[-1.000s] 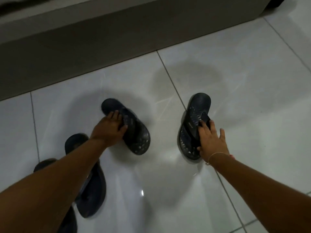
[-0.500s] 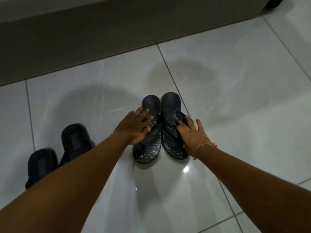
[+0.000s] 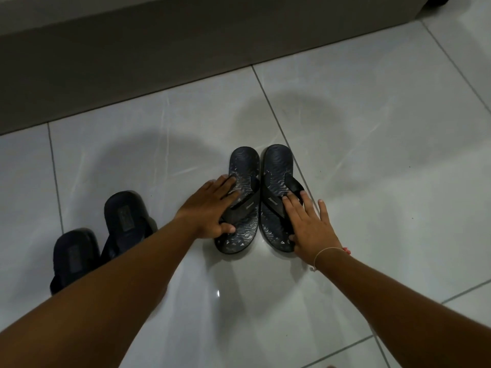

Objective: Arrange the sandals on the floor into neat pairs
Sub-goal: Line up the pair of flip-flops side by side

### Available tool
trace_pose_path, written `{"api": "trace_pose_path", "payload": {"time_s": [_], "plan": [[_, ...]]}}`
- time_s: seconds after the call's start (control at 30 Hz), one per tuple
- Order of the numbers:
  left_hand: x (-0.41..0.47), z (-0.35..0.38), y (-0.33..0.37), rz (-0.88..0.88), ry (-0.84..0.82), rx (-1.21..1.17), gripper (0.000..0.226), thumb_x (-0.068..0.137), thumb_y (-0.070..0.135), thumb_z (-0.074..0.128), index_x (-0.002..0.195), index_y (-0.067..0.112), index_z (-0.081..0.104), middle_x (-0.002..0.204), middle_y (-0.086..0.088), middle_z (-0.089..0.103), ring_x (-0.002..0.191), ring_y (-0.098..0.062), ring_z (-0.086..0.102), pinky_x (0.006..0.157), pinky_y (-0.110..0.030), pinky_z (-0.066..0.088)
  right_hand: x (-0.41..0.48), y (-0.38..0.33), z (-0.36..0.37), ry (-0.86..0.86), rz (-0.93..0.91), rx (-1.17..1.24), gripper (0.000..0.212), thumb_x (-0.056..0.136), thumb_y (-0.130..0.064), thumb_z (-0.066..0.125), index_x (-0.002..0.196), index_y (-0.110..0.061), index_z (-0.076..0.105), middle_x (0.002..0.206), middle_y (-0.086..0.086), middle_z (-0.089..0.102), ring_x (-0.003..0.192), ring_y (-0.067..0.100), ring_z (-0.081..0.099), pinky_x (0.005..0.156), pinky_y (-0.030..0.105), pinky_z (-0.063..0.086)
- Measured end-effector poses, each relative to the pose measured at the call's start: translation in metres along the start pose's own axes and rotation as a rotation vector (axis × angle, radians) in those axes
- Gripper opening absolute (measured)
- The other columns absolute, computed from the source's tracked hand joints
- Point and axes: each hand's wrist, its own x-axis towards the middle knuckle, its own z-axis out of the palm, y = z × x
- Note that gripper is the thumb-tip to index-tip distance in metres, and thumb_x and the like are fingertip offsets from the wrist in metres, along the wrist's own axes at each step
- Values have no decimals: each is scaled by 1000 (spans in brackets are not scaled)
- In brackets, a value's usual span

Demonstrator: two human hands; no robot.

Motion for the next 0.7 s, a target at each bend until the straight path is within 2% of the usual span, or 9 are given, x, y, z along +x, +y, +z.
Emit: {"api": "trace_pose_path", "payload": {"time_s": [0.1, 0.27, 0.37, 0.47, 0.53, 0.6, 0.7], "plan": [[10, -5, -9, 8, 8, 99, 102, 76, 75, 49, 154, 26, 6, 165, -5, -11, 151, -25, -14, 124, -46, 1, 1, 4, 3, -21, 17, -2, 106, 80, -33, 69, 151, -22, -8, 164, 3, 0, 149, 27, -12, 115, 54, -11], [28, -18, -30, -149, 36, 9, 102, 74, 74, 56, 153, 24, 14, 165, -8, 1, 151, -28, 1, 122, -48, 15, 1, 19, 2, -47, 41, 29, 108, 77, -30, 69, 150, -26, -11, 164, 0, -5, 148, 29, -14, 117, 56, -5], [43, -26, -38, -171, 38, -55, 102, 75, 68, 63, 153, 21, 17, 165, -10, 2, 150, -31, 4, 120, -50, 22, -4, 23, 6, -62, 32, 71, 108, 77, -26, 67, 149, -29, -13, 164, -2, -7, 148, 30, -15, 117, 52, -6], [57, -38, -32, -145, 34, -96, 99, 78, 61, 66, 153, 20, 17, 165, -12, -2, 151, -31, -3, 121, -51, 19, -4, 21, 6, -82, 36, 88, 107, 79, -26, 66, 149, -30, -15, 163, -2, -9, 148, 29, -16, 115, 53, -12], [59, -43, -16, -152, 44, -70, 101, 79, 63, 63, 155, 20, 10, 165, -13, -6, 151, -33, -8, 122, -51, 12, -6, 21, 1, -88, 26, 86, 106, 80, -24, 64, 149, -31, -16, 163, -2, -12, 148, 28, -17, 114, 57, -13], [52, -42, 8, -154, 104, -14, 100, 84, 65, 53, 155, 18, 2, 164, -13, -10, 150, -32, -13, 123, -51, 5, -10, 24, -7, -46, 5, 119, 98, 83, -20, 57, 149, -32, -14, 163, -2, -10, 148, 27, -15, 116, 61, -8], [31, -24, 58, -82, 214, -95, 82, 94, 52, 40, 154, 15, -1, 165, -10, -5, 151, -27, -11, 123, -45, -1, -7, 34, -24, 121, 83, 235, 84, 88, -13, 46, 151, -29, -7, 164, 1, -2, 149, 25, -8, 118, 59, 2]]}}
